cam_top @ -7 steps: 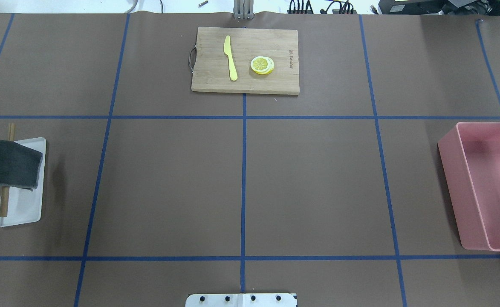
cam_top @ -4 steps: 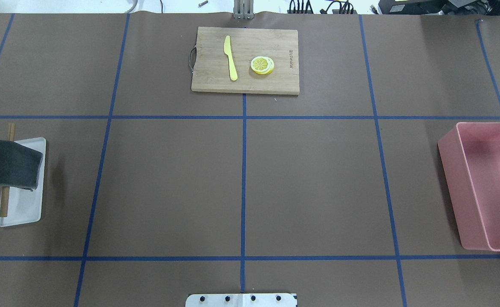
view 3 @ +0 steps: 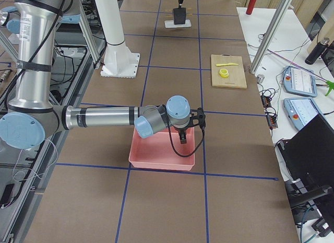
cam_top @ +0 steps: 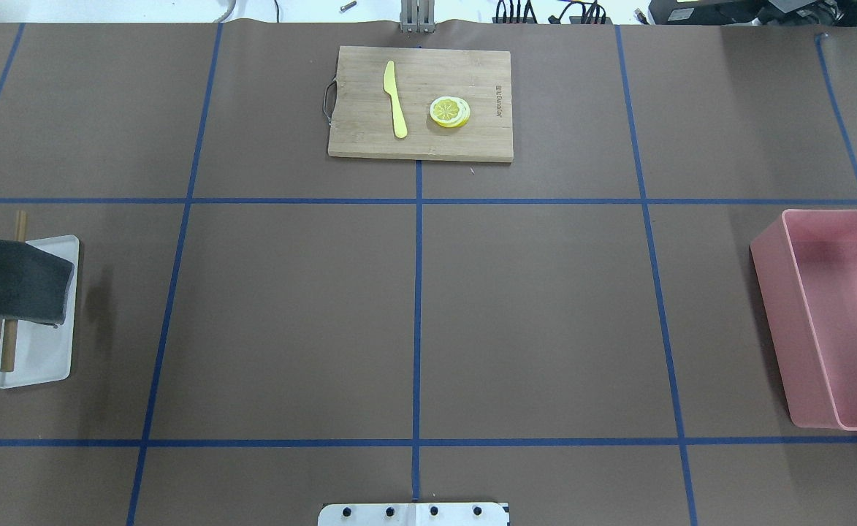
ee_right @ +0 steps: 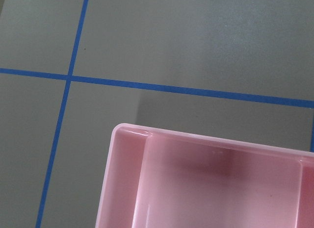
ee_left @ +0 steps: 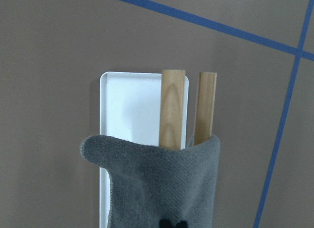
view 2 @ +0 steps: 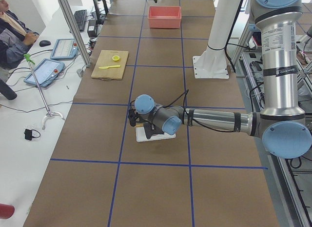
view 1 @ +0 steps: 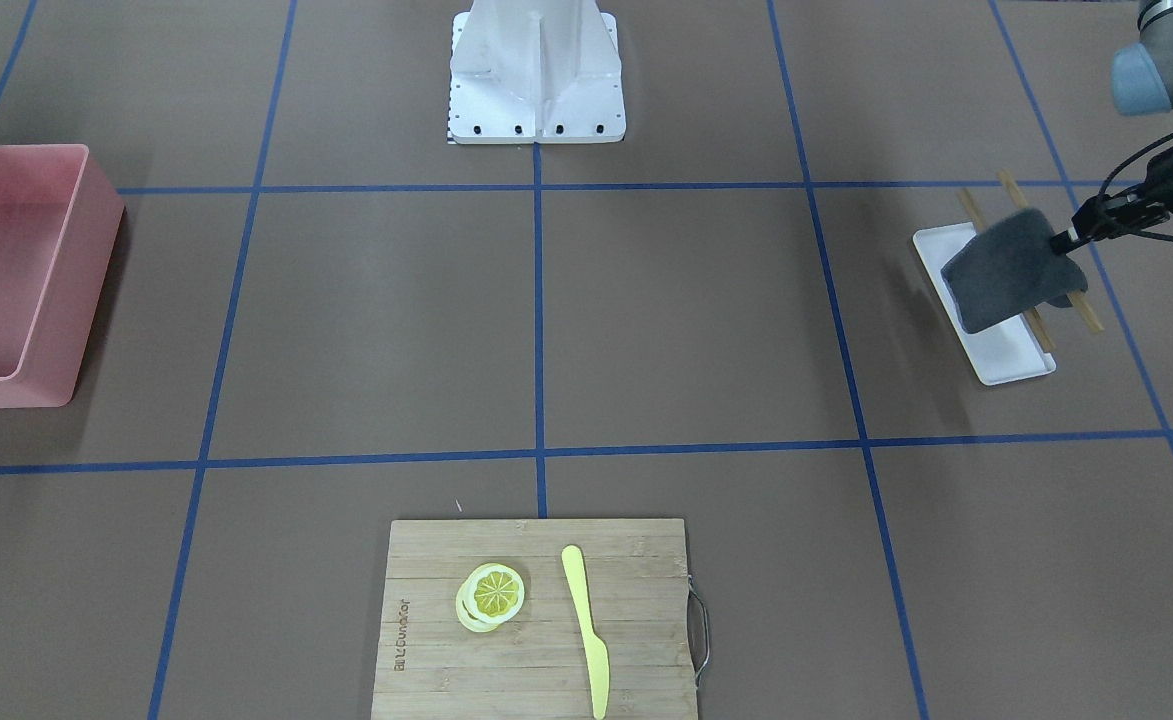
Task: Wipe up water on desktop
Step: 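Grasp the grey cloth from the white tray with the left gripper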
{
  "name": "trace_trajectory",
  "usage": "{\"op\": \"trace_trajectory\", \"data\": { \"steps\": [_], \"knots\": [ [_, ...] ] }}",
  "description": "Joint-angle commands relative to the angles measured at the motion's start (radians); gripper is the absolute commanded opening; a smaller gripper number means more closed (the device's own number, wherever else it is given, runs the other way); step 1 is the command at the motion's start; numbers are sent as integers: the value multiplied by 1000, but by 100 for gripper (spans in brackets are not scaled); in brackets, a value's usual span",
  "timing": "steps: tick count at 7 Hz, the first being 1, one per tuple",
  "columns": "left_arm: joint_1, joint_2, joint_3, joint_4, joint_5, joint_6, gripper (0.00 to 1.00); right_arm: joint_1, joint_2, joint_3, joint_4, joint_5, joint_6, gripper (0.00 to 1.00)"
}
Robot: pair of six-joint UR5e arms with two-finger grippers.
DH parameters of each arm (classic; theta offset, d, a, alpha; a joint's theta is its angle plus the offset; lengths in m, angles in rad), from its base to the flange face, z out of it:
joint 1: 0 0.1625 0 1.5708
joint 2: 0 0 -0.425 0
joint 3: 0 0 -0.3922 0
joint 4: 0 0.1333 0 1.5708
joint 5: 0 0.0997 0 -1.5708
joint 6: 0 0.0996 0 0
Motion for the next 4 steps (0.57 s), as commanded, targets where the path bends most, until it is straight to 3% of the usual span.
{"op": "trace_trajectory", "data": {
  "steps": [1, 2, 4],
  "knots": [
    [-13, -5, -27, 3, -159, -3, 0, -10, 19, 2, 2, -1, 2, 100],
    [-51, -30, -39, 3, -230, -84, 0, -42, 62, 0, 0, -5, 3, 100],
    [-42, -283, -73, 0, -229, -481, 0, -132, 170, 12, 6, -8, 218, 100]
  ]
}}
